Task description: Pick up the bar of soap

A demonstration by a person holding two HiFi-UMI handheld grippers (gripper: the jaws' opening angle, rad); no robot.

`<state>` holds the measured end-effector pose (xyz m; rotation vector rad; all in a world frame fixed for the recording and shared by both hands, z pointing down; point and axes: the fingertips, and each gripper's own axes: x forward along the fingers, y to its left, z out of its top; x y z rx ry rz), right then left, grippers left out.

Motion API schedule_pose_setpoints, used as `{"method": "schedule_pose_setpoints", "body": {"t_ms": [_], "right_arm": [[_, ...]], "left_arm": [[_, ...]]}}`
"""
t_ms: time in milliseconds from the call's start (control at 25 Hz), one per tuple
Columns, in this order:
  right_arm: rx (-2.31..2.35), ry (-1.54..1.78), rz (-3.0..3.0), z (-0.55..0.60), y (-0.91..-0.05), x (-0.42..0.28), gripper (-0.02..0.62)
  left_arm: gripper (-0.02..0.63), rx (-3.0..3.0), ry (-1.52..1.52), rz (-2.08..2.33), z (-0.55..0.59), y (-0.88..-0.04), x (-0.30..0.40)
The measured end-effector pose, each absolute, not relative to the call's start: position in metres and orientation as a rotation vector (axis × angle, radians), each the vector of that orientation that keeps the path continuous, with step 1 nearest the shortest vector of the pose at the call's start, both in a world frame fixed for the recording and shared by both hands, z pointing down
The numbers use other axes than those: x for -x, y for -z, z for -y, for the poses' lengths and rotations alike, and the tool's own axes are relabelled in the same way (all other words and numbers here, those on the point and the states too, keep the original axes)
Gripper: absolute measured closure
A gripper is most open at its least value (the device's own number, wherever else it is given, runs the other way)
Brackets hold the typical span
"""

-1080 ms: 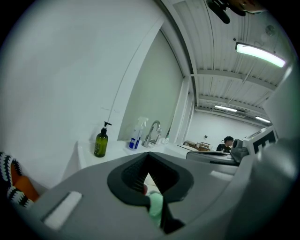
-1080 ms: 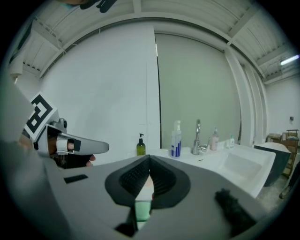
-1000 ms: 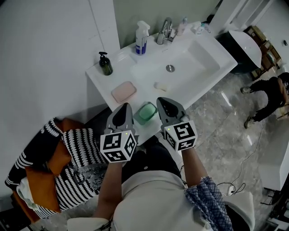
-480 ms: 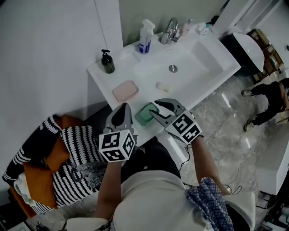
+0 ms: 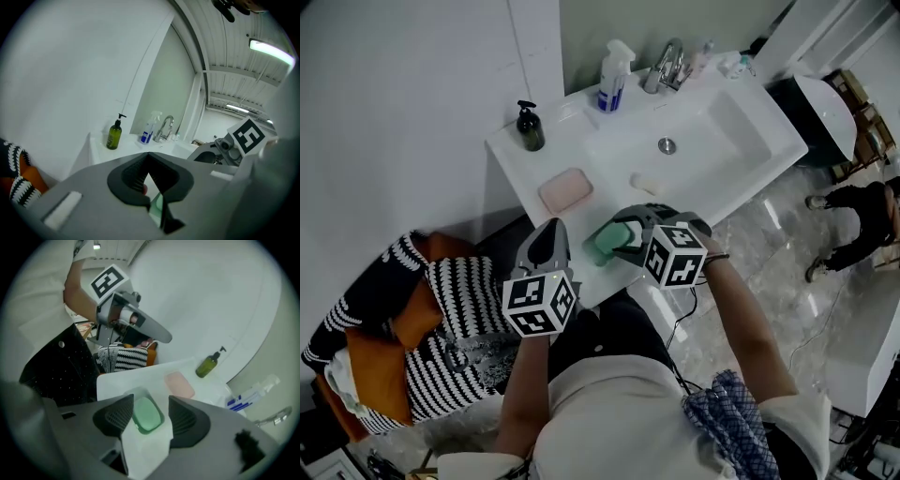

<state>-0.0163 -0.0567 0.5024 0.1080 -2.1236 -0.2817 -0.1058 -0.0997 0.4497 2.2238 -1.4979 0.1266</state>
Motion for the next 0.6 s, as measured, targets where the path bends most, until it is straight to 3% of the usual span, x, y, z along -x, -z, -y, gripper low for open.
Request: {"method": "schedule_pose_setpoints", "body": {"t_ms": [600], "right_arm": [[0.3,0.465,1.805,0.052,-0.571,0.017,0.359]], "left_arm": [[0.597,-2.138,-0.144,1.611,0.112,-0.455,0.135]]}}
